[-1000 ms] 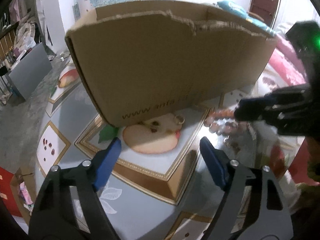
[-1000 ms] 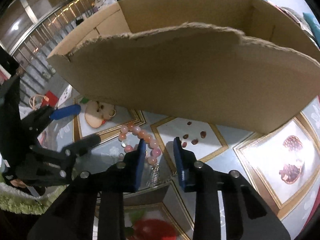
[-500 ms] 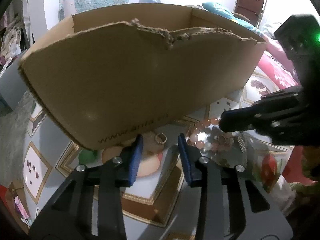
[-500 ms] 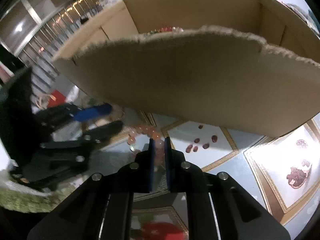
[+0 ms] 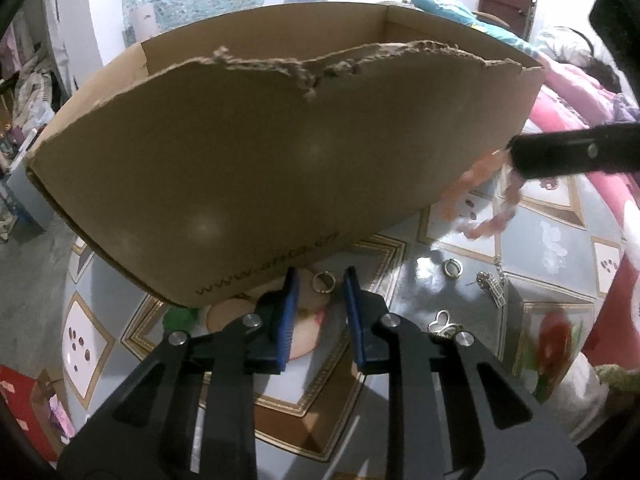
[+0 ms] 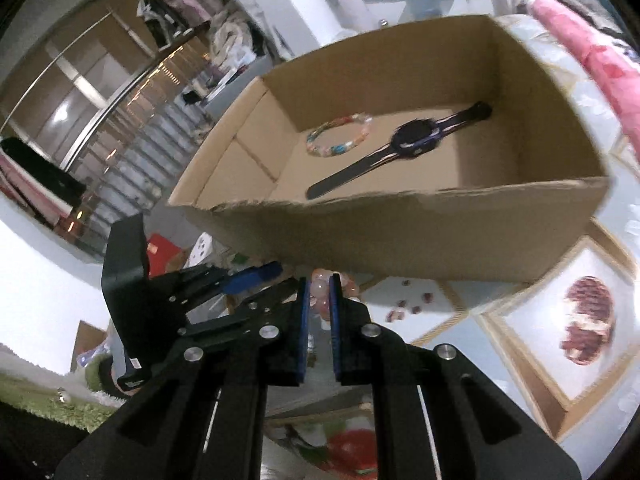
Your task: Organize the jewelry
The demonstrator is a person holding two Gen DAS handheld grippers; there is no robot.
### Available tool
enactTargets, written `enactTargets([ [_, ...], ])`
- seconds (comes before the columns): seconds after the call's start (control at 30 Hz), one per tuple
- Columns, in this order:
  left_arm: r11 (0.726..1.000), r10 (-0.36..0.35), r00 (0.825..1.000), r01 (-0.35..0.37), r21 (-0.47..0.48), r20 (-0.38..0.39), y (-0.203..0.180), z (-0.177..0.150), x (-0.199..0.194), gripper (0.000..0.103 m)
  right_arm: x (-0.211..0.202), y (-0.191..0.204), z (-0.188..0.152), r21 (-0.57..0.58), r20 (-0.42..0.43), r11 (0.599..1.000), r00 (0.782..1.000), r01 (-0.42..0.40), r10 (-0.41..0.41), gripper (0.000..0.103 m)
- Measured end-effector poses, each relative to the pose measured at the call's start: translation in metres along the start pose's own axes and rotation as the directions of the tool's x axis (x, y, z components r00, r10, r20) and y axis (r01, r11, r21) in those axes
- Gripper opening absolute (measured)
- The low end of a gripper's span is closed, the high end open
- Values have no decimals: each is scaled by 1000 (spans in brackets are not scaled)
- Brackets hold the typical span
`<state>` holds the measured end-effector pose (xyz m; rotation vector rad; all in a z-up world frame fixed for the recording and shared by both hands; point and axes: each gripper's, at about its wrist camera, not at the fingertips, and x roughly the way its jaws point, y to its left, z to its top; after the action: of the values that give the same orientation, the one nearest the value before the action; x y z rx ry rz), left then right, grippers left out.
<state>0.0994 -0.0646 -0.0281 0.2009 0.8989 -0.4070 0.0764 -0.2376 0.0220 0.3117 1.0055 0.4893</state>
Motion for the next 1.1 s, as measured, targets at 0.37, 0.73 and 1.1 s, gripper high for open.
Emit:
enactTargets([
  [0.37, 989, 83, 997, -83, -121, -11, -14, -1, -2, 22, -10, -68, -13, 152, -3, 979, 990, 137, -138, 11],
  [0.73, 957, 196, 980, -198, -214, -31, -34, 11, 7, 22, -12, -75, -14, 127, 31, 983, 990, 135, -140, 11],
  [1.1, 948, 236, 972, -235, -215, -23, -49, 11, 12, 10, -15, -81, -20, 130, 32, 986, 994, 103, -108, 11],
])
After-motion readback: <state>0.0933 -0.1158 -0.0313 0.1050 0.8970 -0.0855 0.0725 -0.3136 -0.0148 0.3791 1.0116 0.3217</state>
